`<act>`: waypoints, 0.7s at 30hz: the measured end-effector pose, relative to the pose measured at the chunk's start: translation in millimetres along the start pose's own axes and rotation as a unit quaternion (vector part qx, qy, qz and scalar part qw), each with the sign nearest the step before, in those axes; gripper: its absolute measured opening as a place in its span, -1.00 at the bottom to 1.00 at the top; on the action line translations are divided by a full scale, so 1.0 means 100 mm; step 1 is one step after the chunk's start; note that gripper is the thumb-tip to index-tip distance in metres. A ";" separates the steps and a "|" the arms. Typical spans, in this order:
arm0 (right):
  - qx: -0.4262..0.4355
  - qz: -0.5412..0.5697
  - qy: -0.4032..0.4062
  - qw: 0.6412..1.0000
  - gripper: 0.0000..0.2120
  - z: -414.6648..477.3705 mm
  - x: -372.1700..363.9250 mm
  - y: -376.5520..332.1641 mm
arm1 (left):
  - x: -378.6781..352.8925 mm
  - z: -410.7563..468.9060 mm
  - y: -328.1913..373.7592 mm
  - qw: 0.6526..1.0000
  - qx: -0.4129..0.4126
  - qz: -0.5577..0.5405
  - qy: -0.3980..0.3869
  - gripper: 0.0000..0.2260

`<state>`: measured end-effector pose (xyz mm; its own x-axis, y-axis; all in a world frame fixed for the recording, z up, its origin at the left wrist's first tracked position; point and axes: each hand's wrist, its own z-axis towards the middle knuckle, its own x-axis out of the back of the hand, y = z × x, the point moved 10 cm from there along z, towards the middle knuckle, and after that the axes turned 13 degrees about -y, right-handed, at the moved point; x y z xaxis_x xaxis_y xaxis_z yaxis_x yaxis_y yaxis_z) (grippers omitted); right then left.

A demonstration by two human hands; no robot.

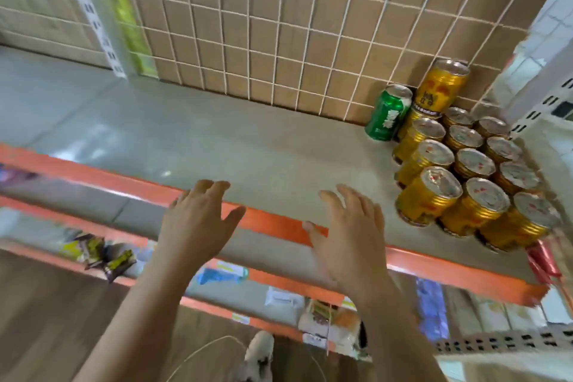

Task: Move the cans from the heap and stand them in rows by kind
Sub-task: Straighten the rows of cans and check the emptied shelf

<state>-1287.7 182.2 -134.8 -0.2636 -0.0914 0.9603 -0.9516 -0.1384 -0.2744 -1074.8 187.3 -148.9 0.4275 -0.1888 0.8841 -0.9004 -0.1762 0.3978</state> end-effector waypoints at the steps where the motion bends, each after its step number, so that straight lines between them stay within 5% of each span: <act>1: 0.005 0.006 -0.008 1.000 -0.51 -0.01 -0.06 -0.10 | 0.03 -0.10 -0.17 1.000 0.023 -0.001 0.000 -0.53; 13: 0.229 0.053 -0.039 0.971 -0.57 0.03 -0.60 -2.35 | 0.74 -1.33 -2.31 0.955 0.241 -0.129 0.119 -0.51; 18: 0.288 0.061 -0.036 0.955 -0.54 0.09 -0.91 -3.42 | 1.02 -1.53 -3.32 0.956 0.270 -0.071 0.095 -0.36; 21: 0.309 0.062 -0.044 0.948 -0.57 0.13 -1.05 -4.07 | 1.35 -1.70 -3.85 0.937 0.307 -0.097 0.136 -0.49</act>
<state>-870.9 235.1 -124.5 -0.3270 -0.2234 0.9182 -0.6331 -0.6696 -0.3884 -684.6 394.2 -140.9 0.4676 0.1425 0.8724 -0.5559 -0.7199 0.4156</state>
